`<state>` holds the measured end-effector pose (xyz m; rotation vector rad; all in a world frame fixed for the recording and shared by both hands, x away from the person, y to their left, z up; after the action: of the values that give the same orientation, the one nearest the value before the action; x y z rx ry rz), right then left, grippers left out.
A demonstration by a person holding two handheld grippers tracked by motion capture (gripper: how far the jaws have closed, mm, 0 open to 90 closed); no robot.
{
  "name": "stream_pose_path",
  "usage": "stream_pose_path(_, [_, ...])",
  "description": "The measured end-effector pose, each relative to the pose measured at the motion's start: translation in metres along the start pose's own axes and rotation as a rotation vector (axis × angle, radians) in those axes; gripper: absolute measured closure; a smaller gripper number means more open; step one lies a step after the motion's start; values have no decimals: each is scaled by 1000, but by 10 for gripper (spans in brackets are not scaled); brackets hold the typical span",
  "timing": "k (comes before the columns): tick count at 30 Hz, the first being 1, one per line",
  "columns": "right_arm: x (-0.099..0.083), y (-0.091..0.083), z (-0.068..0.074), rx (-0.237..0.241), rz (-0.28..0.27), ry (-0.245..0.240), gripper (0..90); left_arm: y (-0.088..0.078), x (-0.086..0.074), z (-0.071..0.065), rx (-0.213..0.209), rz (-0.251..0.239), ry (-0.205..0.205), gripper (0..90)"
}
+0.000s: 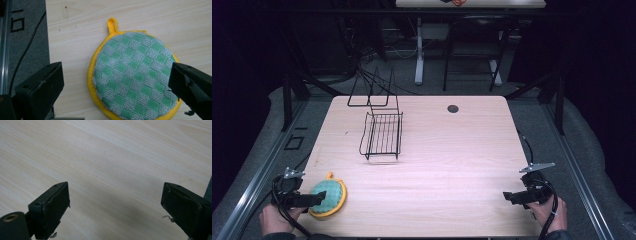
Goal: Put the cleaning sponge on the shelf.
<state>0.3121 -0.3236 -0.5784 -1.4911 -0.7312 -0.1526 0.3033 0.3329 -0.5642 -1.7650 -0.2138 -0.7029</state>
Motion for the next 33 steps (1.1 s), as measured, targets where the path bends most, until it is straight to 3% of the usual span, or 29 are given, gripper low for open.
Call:
stream_pose_path(12, [-1,3,1,4,10,-22,93,3,3,4,-18,-6,-24,0])
stream_pose_path(22, [1,2,5,14,6,-21,99,10,6,18,-43,-22,-61,2])
stream_pose_path(28, [2,4,6,17,10,-29,101,16,7,23,-60,-33,-75,73])
stream_pose_path(33, [1,4,6,11,21,-39,102,25,7,25,-79,-14,-89,195])
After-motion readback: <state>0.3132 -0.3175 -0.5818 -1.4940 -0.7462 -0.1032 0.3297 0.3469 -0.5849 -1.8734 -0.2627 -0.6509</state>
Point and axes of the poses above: each handheld gripper's, and its own axes: y roughly forward along the jaws, x roughly out of its top, z roughly to its left, the point moved 5 cm from there along y, roughly forward along the jaws, and after that the axes turned 11 degrees about -x, right-handed, at the moved point
